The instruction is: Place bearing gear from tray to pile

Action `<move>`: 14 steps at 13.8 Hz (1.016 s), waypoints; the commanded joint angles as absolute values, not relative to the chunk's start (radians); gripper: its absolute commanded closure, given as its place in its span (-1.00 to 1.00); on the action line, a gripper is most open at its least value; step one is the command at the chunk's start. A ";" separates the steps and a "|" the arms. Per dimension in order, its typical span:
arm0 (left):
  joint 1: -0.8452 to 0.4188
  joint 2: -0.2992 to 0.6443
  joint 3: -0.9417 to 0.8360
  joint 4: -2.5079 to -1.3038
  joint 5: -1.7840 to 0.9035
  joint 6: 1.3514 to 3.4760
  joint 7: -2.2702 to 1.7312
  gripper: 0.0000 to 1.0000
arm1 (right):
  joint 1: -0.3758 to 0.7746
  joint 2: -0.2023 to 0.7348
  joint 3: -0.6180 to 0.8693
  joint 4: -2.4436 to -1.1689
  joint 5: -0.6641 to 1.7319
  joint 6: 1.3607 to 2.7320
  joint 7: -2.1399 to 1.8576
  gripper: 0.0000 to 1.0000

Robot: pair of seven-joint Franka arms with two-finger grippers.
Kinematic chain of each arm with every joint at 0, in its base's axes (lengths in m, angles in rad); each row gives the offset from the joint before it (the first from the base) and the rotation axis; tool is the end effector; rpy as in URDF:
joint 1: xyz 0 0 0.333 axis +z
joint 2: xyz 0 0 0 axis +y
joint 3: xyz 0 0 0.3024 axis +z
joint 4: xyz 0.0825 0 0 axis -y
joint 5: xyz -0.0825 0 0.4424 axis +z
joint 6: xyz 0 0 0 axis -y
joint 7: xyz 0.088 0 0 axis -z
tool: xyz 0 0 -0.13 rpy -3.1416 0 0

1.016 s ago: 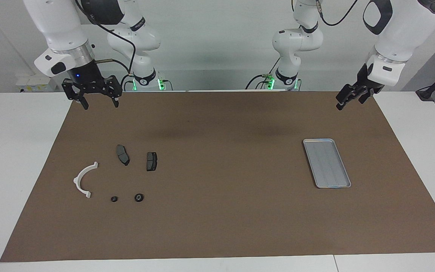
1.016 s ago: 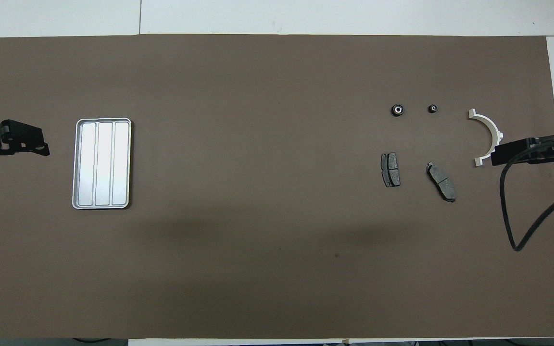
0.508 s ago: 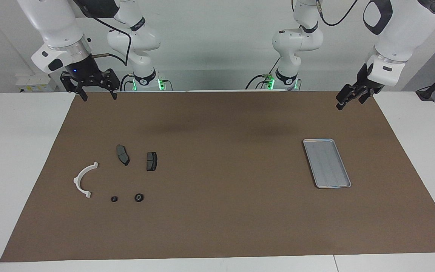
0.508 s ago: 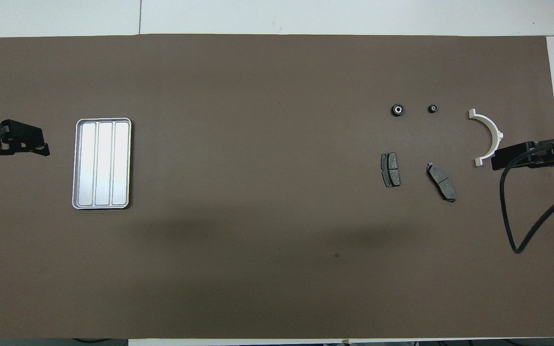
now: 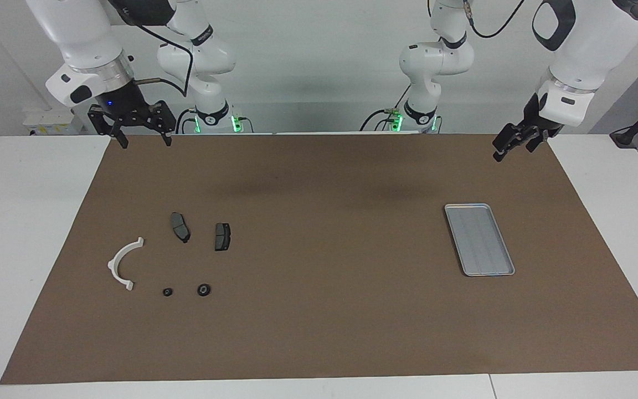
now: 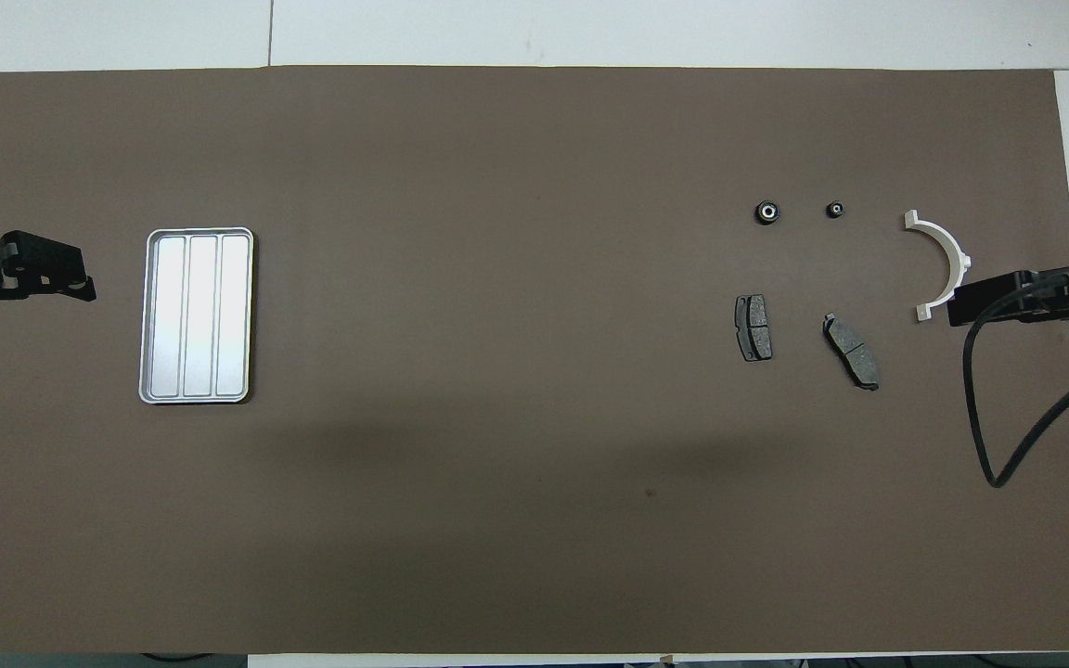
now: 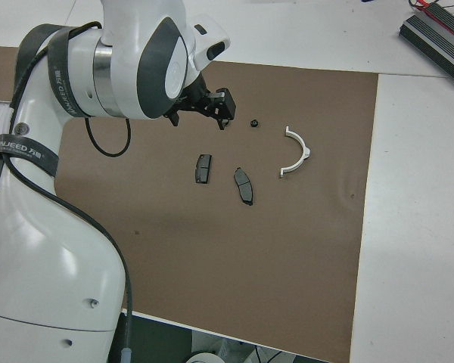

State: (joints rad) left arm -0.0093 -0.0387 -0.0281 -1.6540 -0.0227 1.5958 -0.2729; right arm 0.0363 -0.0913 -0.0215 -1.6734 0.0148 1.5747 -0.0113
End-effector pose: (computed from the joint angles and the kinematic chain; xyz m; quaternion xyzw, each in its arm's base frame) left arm 0.6013 -0.0256 0.5694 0.9929 0.1179 -0.0113 0.0092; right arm 0.5848 0.0101 0.5885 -0.9999 -0.0130 0.0037 0.0084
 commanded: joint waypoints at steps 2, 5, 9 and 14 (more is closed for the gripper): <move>-0.014 -0.037 -0.023 -1.647 -0.034 1.582 -0.270 -1.00 | 0.044 -0.095 -0.028 -1.674 0.008 1.582 0.017 -1.00; -0.012 -0.037 -0.023 -1.647 -0.034 1.580 -0.270 -1.00 | 0.044 -0.095 -0.028 -1.674 -0.006 1.601 0.015 -1.00; -0.012 -0.037 -0.023 -1.649 -0.035 1.582 -0.270 -1.00 | 0.054 -0.094 -0.028 -1.677 -0.025 1.644 0.018 -1.00; -0.012 -0.037 -0.023 -1.649 -0.034 1.582 -0.270 -1.00 | 0.054 -0.097 -0.028 -1.680 -0.025 1.643 0.017 -1.00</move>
State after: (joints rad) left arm -0.0093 -0.0387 -0.0281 -1.6540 -0.0228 1.5957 -0.2729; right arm 0.0459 -0.0913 -0.0218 -1.6734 -0.0070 1.6310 -0.0061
